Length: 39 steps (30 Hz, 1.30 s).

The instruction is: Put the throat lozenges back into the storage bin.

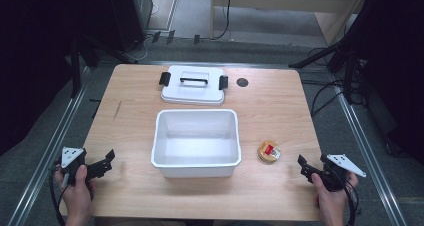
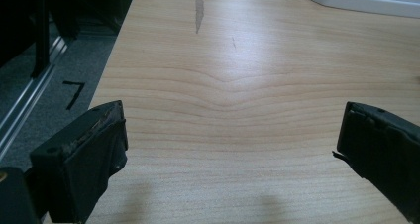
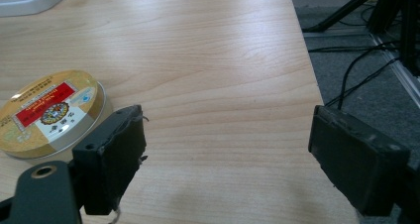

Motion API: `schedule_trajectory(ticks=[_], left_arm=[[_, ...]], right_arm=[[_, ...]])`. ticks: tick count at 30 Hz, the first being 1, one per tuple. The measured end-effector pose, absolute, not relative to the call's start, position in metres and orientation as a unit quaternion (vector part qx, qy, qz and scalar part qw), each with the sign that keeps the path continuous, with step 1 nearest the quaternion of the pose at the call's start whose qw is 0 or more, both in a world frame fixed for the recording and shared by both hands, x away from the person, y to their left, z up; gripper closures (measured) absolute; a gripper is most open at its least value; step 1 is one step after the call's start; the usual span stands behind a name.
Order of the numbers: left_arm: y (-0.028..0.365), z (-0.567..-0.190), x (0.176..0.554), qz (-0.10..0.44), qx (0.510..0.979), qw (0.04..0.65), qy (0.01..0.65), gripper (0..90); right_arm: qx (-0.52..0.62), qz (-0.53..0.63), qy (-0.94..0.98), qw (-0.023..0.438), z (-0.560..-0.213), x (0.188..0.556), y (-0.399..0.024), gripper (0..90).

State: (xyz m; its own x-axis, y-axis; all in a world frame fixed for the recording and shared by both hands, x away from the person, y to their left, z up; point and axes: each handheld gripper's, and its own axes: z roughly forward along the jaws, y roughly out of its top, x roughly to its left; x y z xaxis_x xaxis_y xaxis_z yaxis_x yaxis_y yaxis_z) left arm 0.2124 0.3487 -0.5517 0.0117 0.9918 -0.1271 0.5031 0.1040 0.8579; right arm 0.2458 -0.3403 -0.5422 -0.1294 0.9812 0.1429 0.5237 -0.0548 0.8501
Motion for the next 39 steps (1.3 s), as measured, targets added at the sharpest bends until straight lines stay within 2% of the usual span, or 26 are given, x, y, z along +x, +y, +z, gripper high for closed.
schedule_trajectory(ticks=[4,18,29,33,39], left_arm=[[0.348,-0.552,0.213,0.31,0.591,0.394,0.632,0.0],[0.35,-0.552,0.213,0.3,0.59,0.399,0.634,0.0],[0.348,-0.552,0.215,0.297,0.599,0.391,0.632,0.0],[0.347,-0.552,0.215,0.3,0.599,0.389,0.632,0.0],[0.348,-0.552,0.215,0.295,0.6,0.391,0.633,0.0]], right_arm=[[0.6,0.419,0.623,0.277,-0.54,0.244,-0.343,20.9],[0.549,0.395,0.692,0.253,-0.519,0.242,-0.324,23.7],[0.542,0.345,0.732,0.226,-0.503,0.248,-0.309,22.4],[0.534,0.315,0.754,0.218,-0.498,0.256,-0.3,18.5],[0.519,0.284,0.78,0.202,-0.488,0.266,-0.283,17.5]])
